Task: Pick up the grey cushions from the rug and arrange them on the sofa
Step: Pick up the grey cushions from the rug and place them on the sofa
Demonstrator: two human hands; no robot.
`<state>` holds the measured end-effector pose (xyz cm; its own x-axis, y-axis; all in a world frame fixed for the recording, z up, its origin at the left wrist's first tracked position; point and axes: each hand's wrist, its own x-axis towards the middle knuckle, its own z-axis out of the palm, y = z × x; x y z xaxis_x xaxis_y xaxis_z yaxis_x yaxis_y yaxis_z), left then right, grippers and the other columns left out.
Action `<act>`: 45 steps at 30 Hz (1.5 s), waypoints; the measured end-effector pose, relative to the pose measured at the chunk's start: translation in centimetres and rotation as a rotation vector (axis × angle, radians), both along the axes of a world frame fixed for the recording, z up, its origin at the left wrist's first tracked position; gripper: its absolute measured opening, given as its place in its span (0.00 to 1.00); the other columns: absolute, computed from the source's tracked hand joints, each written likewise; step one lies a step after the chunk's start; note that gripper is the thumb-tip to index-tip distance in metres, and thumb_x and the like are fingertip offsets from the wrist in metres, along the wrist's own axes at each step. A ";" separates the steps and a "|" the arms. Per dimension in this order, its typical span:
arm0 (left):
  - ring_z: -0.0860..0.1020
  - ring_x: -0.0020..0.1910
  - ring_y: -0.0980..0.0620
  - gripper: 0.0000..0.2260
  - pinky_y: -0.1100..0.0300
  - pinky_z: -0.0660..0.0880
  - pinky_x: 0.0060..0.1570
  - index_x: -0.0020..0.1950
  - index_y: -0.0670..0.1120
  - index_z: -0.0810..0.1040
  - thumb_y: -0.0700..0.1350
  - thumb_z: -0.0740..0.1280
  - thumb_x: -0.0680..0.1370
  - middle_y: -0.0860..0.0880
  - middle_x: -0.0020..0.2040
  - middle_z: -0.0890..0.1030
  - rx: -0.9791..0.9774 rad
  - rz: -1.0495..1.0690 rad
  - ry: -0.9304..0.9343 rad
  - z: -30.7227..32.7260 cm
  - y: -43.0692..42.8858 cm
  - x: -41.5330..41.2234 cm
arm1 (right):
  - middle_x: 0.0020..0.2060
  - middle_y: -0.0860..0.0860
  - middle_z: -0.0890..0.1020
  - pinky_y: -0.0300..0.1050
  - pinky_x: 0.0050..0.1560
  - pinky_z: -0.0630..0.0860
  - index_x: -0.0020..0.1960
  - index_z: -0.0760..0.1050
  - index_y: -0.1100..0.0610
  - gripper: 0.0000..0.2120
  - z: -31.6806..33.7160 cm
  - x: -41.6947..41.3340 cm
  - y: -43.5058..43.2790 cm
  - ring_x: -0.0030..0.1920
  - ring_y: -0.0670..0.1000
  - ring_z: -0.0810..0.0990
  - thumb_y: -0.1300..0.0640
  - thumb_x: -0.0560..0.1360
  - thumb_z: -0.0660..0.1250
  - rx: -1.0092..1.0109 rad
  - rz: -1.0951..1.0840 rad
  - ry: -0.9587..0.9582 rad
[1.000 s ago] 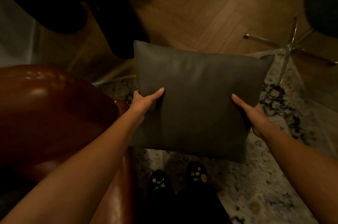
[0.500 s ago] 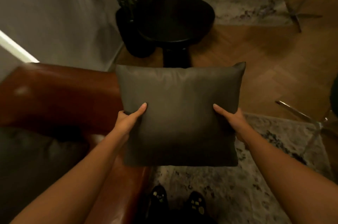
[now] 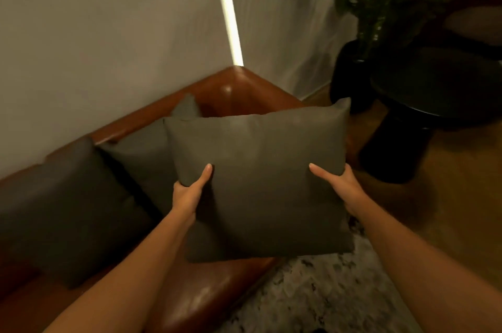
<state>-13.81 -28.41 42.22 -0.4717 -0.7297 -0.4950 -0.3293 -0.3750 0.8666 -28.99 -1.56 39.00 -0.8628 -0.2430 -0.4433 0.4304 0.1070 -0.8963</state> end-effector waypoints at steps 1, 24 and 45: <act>0.73 0.64 0.43 0.48 0.45 0.71 0.64 0.72 0.44 0.63 0.60 0.78 0.58 0.45 0.67 0.73 -0.014 0.041 0.014 0.2 -1.1 1.8 | 0.68 0.52 0.71 0.58 0.65 0.72 0.75 0.58 0.53 0.59 0.3 0.7 -1.8 0.66 0.57 0.72 0.40 0.51 0.80 -0.004 0.041 0.003; 0.74 0.64 0.45 0.46 0.48 0.71 0.64 0.70 0.44 0.67 0.59 0.80 0.57 0.48 0.65 0.74 -0.151 0.628 0.054 6.1 -13.7 49.5 | 0.68 0.53 0.73 0.56 0.66 0.72 0.74 0.61 0.55 0.70 5.5 33.8 -32.9 0.64 0.56 0.74 0.33 0.38 0.80 -0.012 0.815 0.104; 0.76 0.60 0.42 0.25 0.55 0.72 0.51 0.67 0.39 0.71 0.45 0.71 0.73 0.42 0.62 0.77 0.073 0.829 -0.002 0.8 -29.3 58.3 | 0.59 0.51 0.80 0.55 0.59 0.77 0.67 0.69 0.57 0.58 -2.6 41.4 -53.6 0.56 0.53 0.80 0.39 0.42 0.85 0.090 1.112 -0.054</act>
<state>44.49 -57.67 42.98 0.2053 -0.8060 -0.5552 0.0768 -0.5523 0.8301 12.42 -55.17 36.38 -0.1639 -0.8332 -0.5282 0.0925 0.5201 -0.8491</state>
